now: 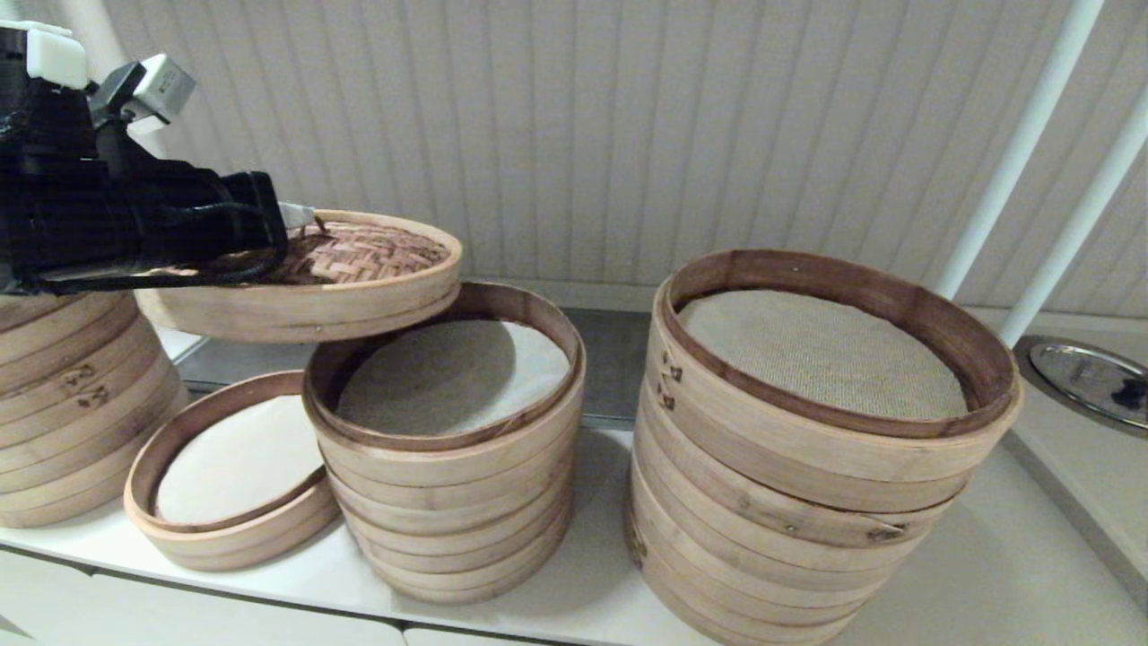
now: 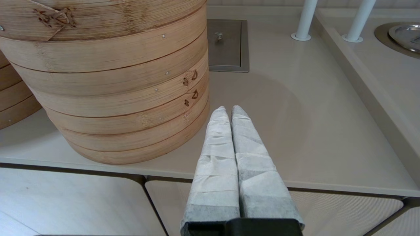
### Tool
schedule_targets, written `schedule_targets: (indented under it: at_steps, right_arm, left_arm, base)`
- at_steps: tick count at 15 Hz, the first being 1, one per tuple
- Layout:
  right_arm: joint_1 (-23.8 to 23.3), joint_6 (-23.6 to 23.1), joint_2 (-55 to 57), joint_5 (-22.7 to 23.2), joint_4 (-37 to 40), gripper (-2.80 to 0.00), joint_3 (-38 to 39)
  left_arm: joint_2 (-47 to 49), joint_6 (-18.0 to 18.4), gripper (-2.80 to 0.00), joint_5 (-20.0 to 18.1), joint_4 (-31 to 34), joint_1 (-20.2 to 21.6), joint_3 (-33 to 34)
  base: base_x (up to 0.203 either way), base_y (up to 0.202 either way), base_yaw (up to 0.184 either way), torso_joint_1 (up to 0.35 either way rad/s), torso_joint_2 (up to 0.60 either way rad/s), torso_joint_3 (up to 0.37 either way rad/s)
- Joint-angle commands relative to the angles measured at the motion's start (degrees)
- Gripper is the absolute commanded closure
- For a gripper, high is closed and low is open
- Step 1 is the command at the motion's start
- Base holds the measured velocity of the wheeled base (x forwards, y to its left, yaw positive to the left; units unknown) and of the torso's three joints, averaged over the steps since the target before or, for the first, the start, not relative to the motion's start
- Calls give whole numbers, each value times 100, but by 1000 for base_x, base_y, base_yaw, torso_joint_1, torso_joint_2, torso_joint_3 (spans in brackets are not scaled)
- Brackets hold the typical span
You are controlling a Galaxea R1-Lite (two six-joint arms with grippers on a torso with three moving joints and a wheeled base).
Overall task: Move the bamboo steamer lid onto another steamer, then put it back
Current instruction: Put the steamer
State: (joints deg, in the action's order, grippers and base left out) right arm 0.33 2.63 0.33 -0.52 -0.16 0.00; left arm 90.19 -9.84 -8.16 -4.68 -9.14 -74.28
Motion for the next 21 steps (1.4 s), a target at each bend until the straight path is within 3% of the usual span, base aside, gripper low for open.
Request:
schedule_targets:
  at_steps: [1,12,17,21]
  right_arm:
    - [2,0,2,0,-2,0,18]
    - [2,0,2,0,-2,0,18]
    - [2,0,2,0,-2,0,18]
    - [2,0,2,0,-2,0,18]
  left_arm:
    - [20,-6,0,18,14,-138,-51]
    - [336,-8,0,632,-49,-1144,-210]
    - [514,-197,0,649,-54,-1564,-330]
    - [609,-264,0,649,-68,-1620,-427]
  base:
    - [0,0,0,0,0,0]
    - [0,0,0,0,0,0]
    - [0,0,0,0,0,0]
    - [0,0,0,0,0,0]
